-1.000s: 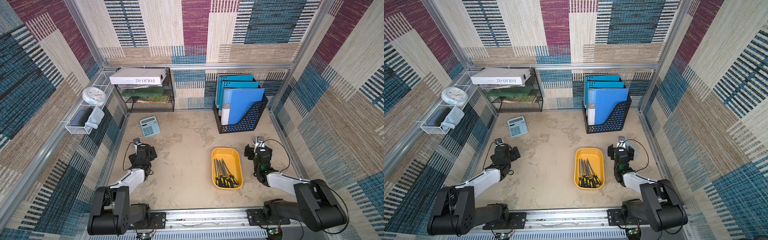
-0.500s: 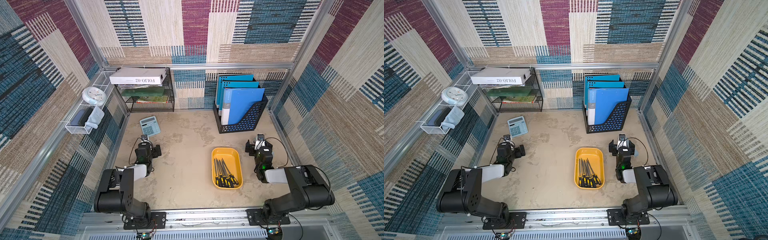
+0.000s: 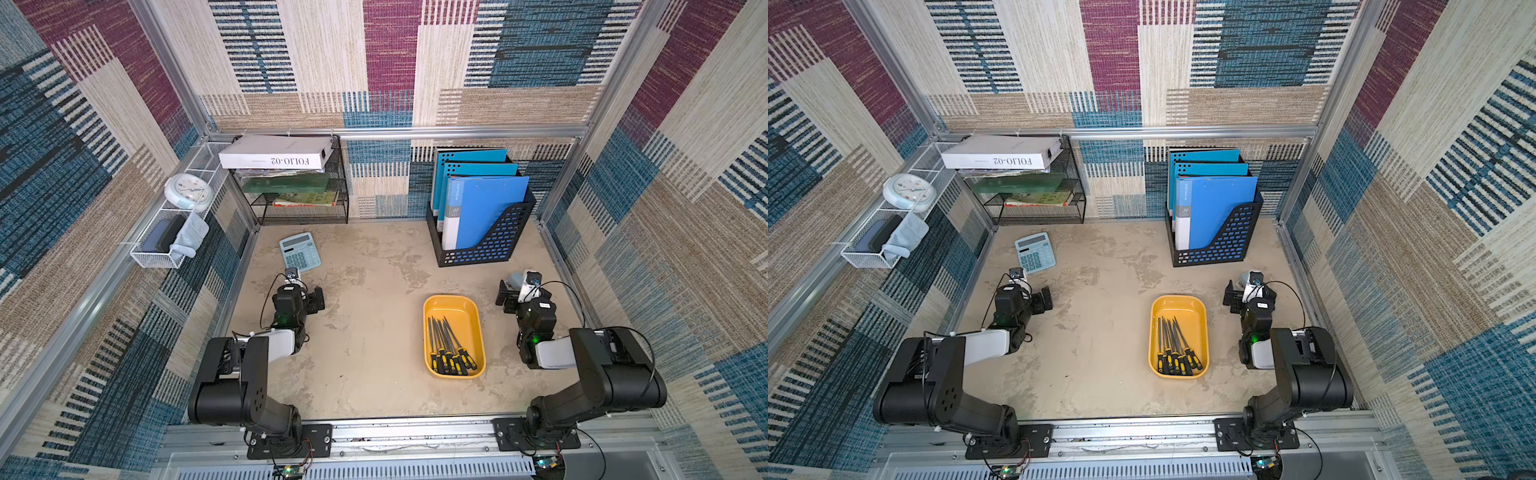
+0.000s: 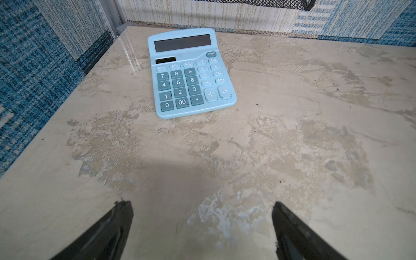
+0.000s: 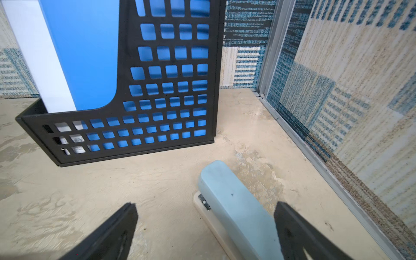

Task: Put the file tool into the storage box
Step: Reset both arms

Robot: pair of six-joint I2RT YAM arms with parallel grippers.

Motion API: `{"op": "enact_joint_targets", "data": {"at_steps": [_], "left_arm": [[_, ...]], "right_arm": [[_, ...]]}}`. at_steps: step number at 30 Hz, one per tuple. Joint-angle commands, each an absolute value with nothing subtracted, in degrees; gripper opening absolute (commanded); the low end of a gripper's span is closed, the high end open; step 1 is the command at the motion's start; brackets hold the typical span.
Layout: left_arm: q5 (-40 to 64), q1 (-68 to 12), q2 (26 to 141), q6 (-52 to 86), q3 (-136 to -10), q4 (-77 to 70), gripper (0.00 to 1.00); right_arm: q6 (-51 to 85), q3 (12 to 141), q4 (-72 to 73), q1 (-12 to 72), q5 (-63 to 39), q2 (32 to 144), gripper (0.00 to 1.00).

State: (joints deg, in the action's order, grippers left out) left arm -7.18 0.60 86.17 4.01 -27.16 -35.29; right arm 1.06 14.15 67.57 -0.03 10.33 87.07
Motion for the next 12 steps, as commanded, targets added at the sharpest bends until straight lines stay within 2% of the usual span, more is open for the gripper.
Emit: {"op": "enact_joint_targets", "data": {"at_steps": [1, 12], "left_arm": [[-7.4, 0.6, 86.2, 3.3, -27.5, -36.7, 0.99], [-8.6, -0.3, 86.6, 2.5, -28.3, -35.7, 1.00]], "right_arm": [[1.7, 14.2, 69.5, 0.0, 10.0, 86.9, 1.00], [1.8, 14.3, 69.4, -0.2, 9.8, 87.0, 0.99]]}}
